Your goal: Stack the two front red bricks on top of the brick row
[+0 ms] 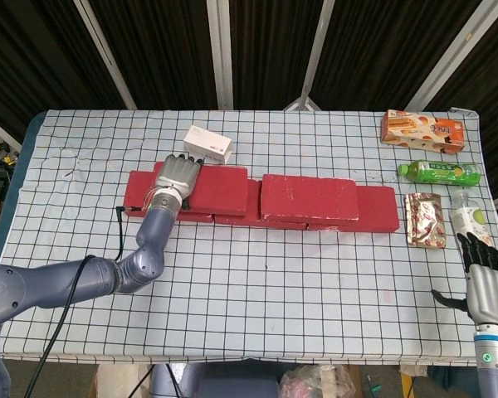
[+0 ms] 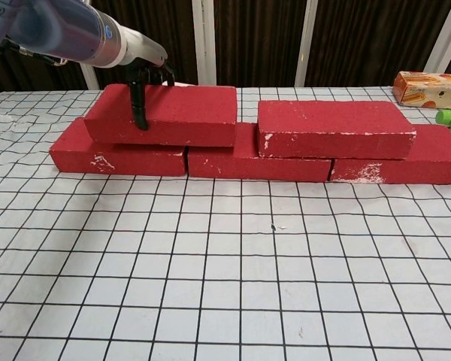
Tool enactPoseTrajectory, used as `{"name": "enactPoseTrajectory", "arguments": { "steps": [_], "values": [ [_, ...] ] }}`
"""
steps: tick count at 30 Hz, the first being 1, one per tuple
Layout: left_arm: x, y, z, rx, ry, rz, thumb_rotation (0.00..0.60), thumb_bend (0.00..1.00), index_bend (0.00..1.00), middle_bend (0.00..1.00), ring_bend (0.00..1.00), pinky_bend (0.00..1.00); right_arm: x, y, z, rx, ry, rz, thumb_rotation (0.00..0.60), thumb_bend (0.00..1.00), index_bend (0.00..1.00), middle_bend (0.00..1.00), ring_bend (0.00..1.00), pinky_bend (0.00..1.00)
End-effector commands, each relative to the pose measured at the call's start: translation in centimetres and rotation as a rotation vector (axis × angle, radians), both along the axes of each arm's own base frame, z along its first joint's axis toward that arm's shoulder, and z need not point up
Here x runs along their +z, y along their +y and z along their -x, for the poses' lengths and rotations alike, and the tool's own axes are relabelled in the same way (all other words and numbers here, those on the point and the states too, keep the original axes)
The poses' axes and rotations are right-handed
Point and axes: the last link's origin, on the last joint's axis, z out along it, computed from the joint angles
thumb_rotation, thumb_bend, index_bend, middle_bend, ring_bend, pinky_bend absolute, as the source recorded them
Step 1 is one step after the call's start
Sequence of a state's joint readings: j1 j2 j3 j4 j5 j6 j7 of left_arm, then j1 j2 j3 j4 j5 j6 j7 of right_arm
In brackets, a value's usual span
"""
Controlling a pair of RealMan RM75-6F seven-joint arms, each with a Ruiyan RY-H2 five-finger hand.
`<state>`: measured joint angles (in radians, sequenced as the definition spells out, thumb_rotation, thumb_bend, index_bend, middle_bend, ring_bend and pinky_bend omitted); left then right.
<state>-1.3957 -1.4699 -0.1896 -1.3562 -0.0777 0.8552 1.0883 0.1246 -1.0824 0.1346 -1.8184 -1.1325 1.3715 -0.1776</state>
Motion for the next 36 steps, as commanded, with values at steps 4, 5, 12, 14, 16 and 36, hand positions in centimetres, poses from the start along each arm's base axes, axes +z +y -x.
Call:
{"name": "enactPoseTrajectory", "arguments": {
  "steps": [4,5,12,14,16,36],
  "values": [
    [-0.2,0.0,-0.3,-0.002,-0.010,-0.002,0.600,0.00,0.22,0.17,0.16,0.22,0.1,0.0,0.1,-0.003,-0.004,-0.001,0.600,0.15,0.00,0.00,0.00,0.00],
    [-0.2,0.0,-0.4,-0.003,-0.011,-0.003,0.600,0.00,0.22,0.17,0.16,0.22,0.1,0.0,0.1,-0.003,-0.004,0.000,0.600,0.15,0.00,0.00,0.00,0.00],
    [-0.3,-0.1,-0.7,-0.008,-0.019,-0.002,0.600,0.00,0.22,0.17,0.16,0.22,0.2,0.1,0.1,-0.004,-0.006,-0.002,0.600,0.15,0.00,0.00,0.00,0.00],
    [-0.4,-0.1,-0.8,-0.009,-0.022,-0.002,0.600,0.00,0.22,0.17,0.16,0.22,0.2,0.1,0.1,-0.003,-0.006,-0.002,0.600,0.15,0.00,0.00,0.00,0.00],
    [-0.5,-0.1,-0.9,-0.012,-0.022,0.001,0.600,0.00,0.22,0.17,0.16,0.22,0.2,0.1,0.1,-0.003,-0.005,-0.004,0.600,0.15,0.00,0.00,0.00,0.00],
    [-1.7,0.2,-1.3,-0.022,-0.014,0.009,0.600,0.00,0.21,0.16,0.15,0.22,0.3,0.1,0.2,-0.007,-0.004,0.004,0.600,0.15,0.00,0.00,0.00,0.00]
  ]
}}
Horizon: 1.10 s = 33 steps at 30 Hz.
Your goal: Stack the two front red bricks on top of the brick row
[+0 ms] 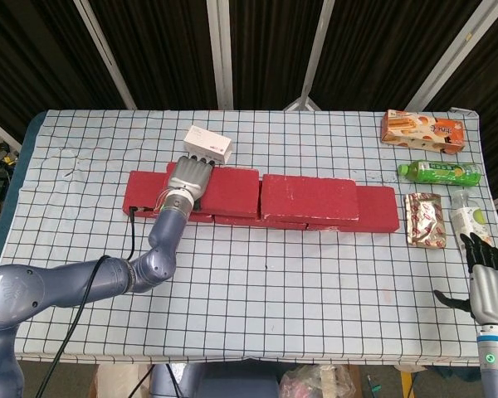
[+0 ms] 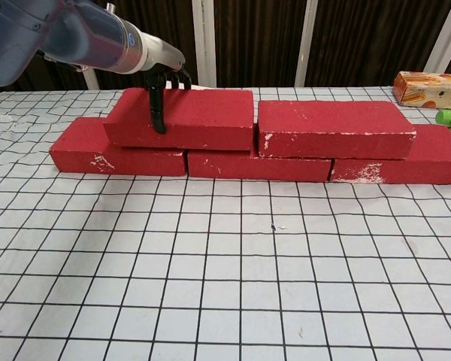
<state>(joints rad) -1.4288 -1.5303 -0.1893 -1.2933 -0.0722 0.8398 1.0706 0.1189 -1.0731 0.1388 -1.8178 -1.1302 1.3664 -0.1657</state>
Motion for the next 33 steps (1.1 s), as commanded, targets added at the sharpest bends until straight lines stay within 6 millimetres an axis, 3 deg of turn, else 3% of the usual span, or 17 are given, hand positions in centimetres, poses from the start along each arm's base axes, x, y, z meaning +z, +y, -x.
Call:
{"name": "enactPoseTrajectory", "arguments": {
  "steps": [1,33],
  "values": [
    [-0.05,0.03,0.05,0.002,0.008,-0.003,0.600,0.00,0.21,0.16,0.14,0.21,0.00,-0.01,0.00,0.000,0.001,-0.001,0.600,0.15,0.00,0.00,0.00,0.00],
    [-0.64,0.01,-0.60,0.038,-0.021,-0.009,0.600,0.00,0.19,0.14,0.14,0.21,0.09,-0.02,0.09,-0.004,0.001,0.002,0.600,0.15,0.00,0.00,0.00,0.00]
  ]
}}
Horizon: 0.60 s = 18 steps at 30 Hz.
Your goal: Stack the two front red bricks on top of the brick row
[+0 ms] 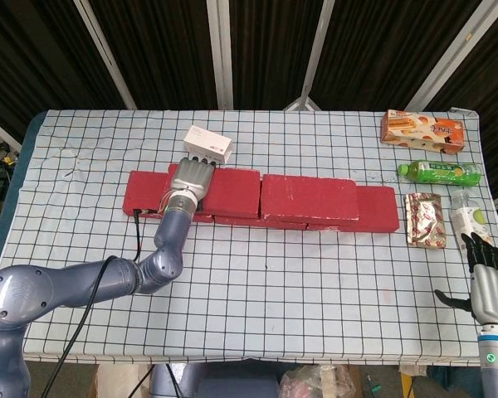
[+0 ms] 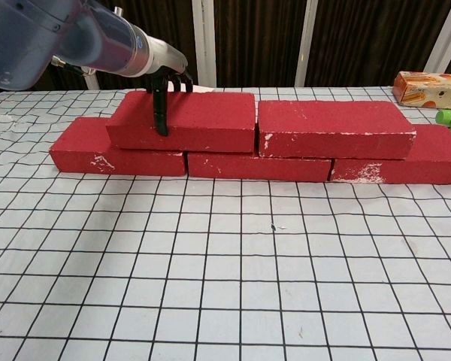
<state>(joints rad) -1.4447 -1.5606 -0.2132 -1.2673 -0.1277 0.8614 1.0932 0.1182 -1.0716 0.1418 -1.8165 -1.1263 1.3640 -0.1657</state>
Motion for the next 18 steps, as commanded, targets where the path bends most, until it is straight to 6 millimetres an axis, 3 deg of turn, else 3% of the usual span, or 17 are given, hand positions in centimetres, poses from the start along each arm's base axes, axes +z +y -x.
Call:
{"name": "enactPoseTrajectory", "arguments": {
  "steps": [1,18],
  "values": [
    [-0.01,0.02,-0.02,0.005,-0.006,-0.003,0.600,0.00,0.19,0.14,0.13,0.20,0.01,0.01,0.01,-0.001,-0.001,0.001,0.600,0.15,0.00,0.00,0.00,0.00],
    [-0.51,-0.05,-0.25,0.017,0.005,0.001,0.600,0.00,0.17,0.11,0.10,0.18,0.10,0.02,0.07,-0.005,-0.005,0.003,0.600,0.15,0.00,0.00,0.00,0.00]
  ]
}}
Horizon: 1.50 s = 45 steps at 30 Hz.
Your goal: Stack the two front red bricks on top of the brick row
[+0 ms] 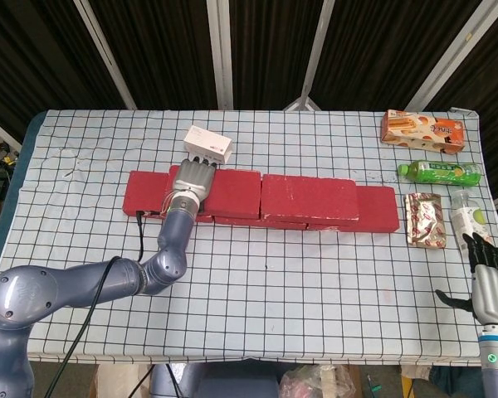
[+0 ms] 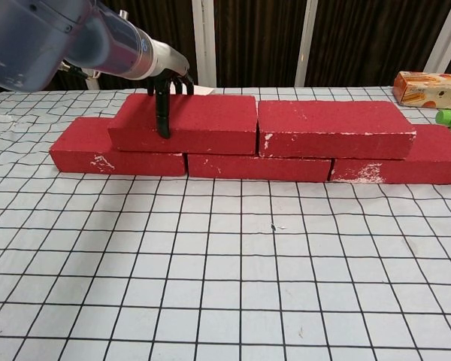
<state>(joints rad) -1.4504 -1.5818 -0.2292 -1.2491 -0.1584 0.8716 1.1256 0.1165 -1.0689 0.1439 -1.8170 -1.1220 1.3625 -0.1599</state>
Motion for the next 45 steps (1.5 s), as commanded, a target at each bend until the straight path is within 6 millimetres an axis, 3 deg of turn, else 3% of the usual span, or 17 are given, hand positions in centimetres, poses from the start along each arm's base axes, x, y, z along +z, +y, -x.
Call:
{"name": "enactPoseTrajectory", "arguments": {
  "steps": [1,45],
  "values": [
    [-0.03,0.00,-0.01,0.002,0.000,-0.001,0.600,0.00,0.17,0.11,0.09,0.18,0.00,-0.01,-0.01,0.000,-0.001,0.000,0.600,0.15,0.00,0.00,0.00,0.00],
    [-0.04,-0.44,-0.48,0.017,0.020,-0.013,0.600,0.00,0.12,0.05,0.06,0.16,0.11,0.02,0.03,-0.004,-0.001,0.003,0.600,0.15,0.00,0.00,0.00,0.00]
  ]
}}
